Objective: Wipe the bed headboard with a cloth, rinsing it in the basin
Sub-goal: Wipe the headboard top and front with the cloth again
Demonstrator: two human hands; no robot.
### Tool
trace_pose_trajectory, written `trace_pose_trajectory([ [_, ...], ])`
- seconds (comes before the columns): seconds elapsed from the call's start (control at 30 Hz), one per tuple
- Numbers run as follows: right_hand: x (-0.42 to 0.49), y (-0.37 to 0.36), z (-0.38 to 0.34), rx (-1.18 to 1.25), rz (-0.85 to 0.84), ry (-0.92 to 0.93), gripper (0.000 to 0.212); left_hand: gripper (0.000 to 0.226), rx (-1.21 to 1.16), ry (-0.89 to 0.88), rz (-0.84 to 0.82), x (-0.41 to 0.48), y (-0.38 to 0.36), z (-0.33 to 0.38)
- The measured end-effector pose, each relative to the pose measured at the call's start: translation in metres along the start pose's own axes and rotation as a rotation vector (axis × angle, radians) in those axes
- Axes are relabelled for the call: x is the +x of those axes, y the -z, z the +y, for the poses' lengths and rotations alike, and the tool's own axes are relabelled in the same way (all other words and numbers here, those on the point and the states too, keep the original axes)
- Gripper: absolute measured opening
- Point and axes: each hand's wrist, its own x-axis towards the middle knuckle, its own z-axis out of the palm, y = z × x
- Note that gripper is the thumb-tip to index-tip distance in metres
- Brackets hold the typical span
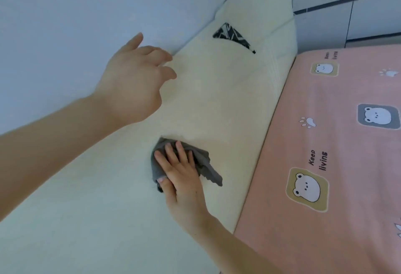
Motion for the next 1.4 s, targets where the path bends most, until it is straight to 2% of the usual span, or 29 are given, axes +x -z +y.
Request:
trace_pose_trajectory([
  [0.07, 0.031, 0.01, 0.018, -0.141, 0.003, 0.004, 0.048, 0.047, -0.016, 0.054, 0.021, 0.004, 0.005, -0.018],
  [0.1, 0.05, 0.018, 0.032, -0.168, 0.007, -0.067, 0.049, 0.048, -0.03, 0.077, 0.034, 0.006, 0.004, -0.024],
  [0.2, 0.107, 0.044, 0.069, -0.086, 0.101, -0.486, 0.047, 0.049, -0.107, 0.152, 0.088, 0.015, -0.003, -0.034],
  [0.23, 0.115, 0.047, 0.074, -0.057, 0.137, -0.596, 0.048, 0.05, -0.136, 0.18, 0.103, 0.02, -0.006, -0.035],
  [0.27, 0.116, 0.044, 0.07, -0.05, 0.147, -0.623, 0.05, 0.052, -0.162, 0.207, 0.11, 0.026, -0.009, -0.035],
  [0.3, 0.108, 0.036, 0.06, -0.079, 0.131, -0.569, 0.052, 0.054, -0.187, 0.225, 0.109, 0.033, -0.013, -0.036],
  [0.43, 0.035, 0.005, 0.017, -0.195, -0.035, 0.021, 0.053, 0.05, -0.265, 0.202, 0.113, 0.071, -0.04, -0.035],
  [0.53, 0.079, 0.026, 0.043, -0.195, -0.037, 0.145, 0.053, 0.045, -0.319, 0.11, 0.075, 0.101, -0.066, -0.034],
  [0.57, 0.11, 0.034, 0.057, -0.217, 0.006, 0.094, 0.056, 0.045, -0.346, 0.085, 0.054, 0.112, -0.073, -0.034],
  [0.67, 0.212, 0.067, 0.109, -0.155, 0.1, -0.329, 0.06, 0.042, -0.417, 0.047, -0.008, 0.144, -0.096, -0.032],
  [0.73, 0.237, 0.087, 0.153, -0.066, 0.181, -0.561, 0.058, 0.04, -0.415, -0.041, -0.054, 0.167, -0.115, -0.033],
  [0.83, 0.173, 0.084, 0.188, -0.003, 0.291, -0.915, 0.056, 0.038, -0.349, -0.147, -0.129, 0.198, -0.145, -0.037],
  [0.93, 0.067, 0.054, 0.169, 0.101, 0.359, -1.216, 0.055, 0.047, -0.317, -0.13, -0.195, 0.22, -0.165, -0.035],
  [1.0, 0.05, 0.046, 0.15, 0.14, 0.396, -1.355, 0.073, 0.047, -0.345, -0.111, -0.222, 0.231, -0.171, -0.026],
  [1.07, 0.082, 0.044, 0.136, 0.06, 0.368, -1.303, 0.079, 0.051, -0.424, -0.077, -0.253, 0.239, -0.176, -0.019],
  [1.2, 0.2, 0.058, 0.111, -0.094, 0.199, -0.675, 0.062, 0.052, -0.744, 0.054, -0.265, 0.244, -0.172, -0.02],
  [1.27, 0.247, 0.083, 0.15, -0.159, 0.166, -0.543, 0.058, 0.051, -0.779, 0.04, -0.267, 0.244, -0.17, -0.022],
  [1.33, 0.272, 0.113, 0.213, -0.118, 0.171, -0.642, 0.057, 0.053, -0.754, -0.01, -0.258, 0.248, -0.173, -0.025],
  [1.4, 0.254, 0.131, 0.268, -0.021, 0.252, -0.898, 0.059, 0.053, -0.703, -0.041, -0.247, 0.258, -0.18, -0.03],
])
